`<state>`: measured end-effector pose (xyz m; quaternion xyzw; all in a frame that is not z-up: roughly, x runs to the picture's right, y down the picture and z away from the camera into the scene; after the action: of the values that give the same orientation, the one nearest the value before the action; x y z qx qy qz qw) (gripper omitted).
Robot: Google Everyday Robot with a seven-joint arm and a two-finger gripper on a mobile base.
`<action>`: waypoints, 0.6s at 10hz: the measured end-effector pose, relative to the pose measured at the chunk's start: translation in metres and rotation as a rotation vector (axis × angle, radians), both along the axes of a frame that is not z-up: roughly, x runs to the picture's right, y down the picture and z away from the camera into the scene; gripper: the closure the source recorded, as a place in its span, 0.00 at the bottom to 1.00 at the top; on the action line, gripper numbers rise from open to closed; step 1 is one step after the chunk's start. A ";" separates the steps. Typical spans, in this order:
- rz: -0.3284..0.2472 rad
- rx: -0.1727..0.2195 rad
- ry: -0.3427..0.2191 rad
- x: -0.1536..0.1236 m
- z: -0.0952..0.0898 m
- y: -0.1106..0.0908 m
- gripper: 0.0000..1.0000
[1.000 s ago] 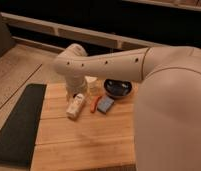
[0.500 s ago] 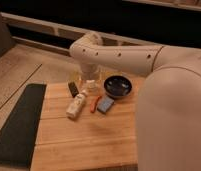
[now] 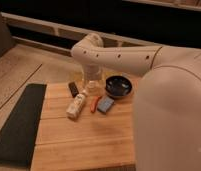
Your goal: Move the arm in a circular motion
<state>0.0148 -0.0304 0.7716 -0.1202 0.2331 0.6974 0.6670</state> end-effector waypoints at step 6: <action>0.036 0.124 0.151 0.102 0.070 -0.093 0.35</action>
<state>0.1166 -0.1230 0.8420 -0.0299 0.2367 0.7293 0.6412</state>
